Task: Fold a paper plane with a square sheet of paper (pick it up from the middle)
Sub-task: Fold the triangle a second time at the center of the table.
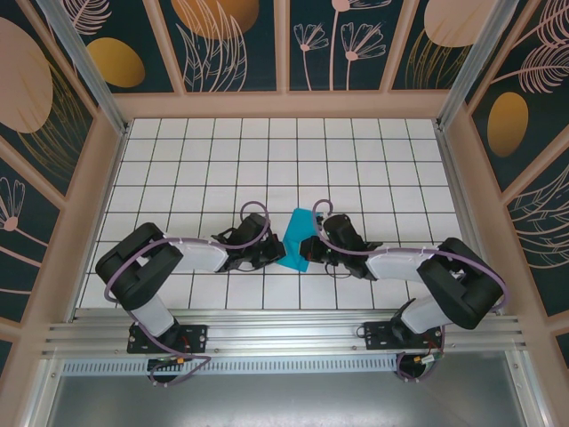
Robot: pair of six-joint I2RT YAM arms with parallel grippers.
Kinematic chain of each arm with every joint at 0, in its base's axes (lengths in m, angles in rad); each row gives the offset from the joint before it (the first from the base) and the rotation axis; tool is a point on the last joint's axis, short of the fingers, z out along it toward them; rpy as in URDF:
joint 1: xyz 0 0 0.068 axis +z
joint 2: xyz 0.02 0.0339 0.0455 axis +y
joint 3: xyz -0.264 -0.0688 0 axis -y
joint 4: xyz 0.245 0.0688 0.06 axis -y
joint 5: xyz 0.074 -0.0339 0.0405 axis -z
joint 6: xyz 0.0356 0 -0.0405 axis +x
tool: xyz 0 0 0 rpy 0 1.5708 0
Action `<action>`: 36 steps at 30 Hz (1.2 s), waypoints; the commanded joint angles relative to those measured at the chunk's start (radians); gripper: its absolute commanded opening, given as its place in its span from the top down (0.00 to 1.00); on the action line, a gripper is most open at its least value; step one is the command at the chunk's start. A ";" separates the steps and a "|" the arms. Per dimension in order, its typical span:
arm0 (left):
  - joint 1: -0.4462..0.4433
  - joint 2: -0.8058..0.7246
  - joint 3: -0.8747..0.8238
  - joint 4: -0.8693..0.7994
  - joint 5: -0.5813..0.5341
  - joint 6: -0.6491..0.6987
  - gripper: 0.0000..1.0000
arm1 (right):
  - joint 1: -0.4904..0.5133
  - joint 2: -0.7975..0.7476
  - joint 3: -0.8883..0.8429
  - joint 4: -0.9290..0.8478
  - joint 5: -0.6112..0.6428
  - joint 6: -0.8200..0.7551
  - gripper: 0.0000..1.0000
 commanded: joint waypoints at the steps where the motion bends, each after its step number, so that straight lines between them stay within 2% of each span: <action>1: -0.007 0.020 0.017 -0.044 -0.022 0.025 0.92 | -0.029 -0.033 0.016 -0.045 -0.022 -0.051 1.00; 11: -0.008 0.026 0.022 -0.061 -0.031 0.034 0.92 | -0.104 -0.003 0.056 -0.104 -0.145 -0.212 1.00; 16: -0.007 0.026 0.026 -0.066 -0.034 0.035 0.92 | -0.127 0.026 0.072 -0.125 -0.165 -0.296 1.00; 36: -0.007 0.051 0.025 -0.072 -0.034 0.036 0.92 | -0.173 0.100 0.117 -0.162 -0.149 -0.410 1.00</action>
